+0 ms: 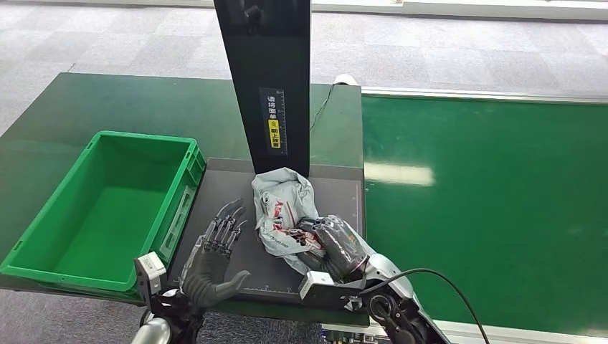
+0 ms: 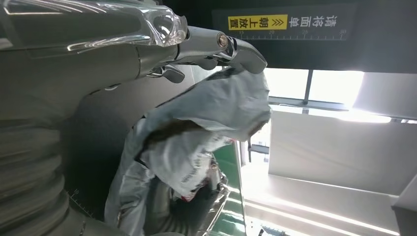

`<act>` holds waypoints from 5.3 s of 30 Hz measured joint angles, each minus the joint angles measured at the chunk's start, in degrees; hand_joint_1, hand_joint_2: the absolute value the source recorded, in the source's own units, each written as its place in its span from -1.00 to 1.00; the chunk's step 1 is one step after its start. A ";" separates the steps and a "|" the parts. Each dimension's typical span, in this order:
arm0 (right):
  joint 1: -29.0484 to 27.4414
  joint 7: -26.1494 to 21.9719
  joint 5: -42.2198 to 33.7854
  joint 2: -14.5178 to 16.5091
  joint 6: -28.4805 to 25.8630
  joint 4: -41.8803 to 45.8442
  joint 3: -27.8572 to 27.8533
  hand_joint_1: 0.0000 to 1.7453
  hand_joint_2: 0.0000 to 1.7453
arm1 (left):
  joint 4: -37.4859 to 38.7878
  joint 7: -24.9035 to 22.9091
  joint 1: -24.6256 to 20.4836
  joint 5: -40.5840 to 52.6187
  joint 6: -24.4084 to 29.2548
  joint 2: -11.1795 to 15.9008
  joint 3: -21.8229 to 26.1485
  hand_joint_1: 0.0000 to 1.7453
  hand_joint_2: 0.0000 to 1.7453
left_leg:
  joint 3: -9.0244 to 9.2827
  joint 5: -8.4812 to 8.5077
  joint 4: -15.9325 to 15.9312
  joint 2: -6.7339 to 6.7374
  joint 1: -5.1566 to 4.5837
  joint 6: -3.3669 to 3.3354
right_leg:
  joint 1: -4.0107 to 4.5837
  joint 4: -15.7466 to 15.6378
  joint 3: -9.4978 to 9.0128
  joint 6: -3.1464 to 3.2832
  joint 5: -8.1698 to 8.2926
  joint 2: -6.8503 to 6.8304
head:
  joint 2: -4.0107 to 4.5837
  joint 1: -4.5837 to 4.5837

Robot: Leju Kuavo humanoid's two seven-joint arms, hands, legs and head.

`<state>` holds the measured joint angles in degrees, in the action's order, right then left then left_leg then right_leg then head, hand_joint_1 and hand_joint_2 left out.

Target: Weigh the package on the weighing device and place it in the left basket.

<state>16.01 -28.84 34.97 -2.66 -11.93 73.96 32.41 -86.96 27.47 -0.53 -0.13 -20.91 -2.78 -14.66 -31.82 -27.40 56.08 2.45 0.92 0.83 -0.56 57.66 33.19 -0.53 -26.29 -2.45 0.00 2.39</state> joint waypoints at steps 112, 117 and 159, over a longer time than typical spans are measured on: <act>-6.77 -5.66 -23.77 1.19 -15.90 15.91 -15.77 -1.00 1.00 | 7.66 -4.73 -6.71 53.36 53.90 -0.16 -6.49 1.00 1.00 | 0.00 0.01 0.01 -0.01 -0.01 -0.01 | -0.01 0.00 -0.03 -0.01 0.02 -0.01 | 0.00 0.01; -6.75 -6.24 -24.74 0.94 -15.46 15.91 -15.77 -1.00 1.00 | 3.32 5.18 -5.21 51.68 58.76 -0.28 -5.92 1.00 1.00 | 0.00 0.01 0.01 0.00 -0.01 -0.01 | -0.01 0.00 -0.04 -0.01 0.02 0.00 | 0.00 0.01; -8.66 -5.06 -22.70 -1.02 -15.34 18.03 -15.71 -1.00 1.00 | 23.78 -19.62 -15.00 49.37 50.38 2.94 25.49 -0.77 1.00 | 1.36 -2.89 -0.37 -0.44 -0.42 -0.47 | -0.56 -0.06 -1.49 0.50 0.06 -0.71 | 0.00 0.02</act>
<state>7.34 -33.90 12.26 -3.68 -27.27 91.99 16.69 -63.19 7.85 -15.53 49.24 29.46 0.16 10.83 -30.46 -30.29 55.71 2.01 0.50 0.36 -1.11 57.60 31.70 -0.03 -26.23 -3.15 0.00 2.42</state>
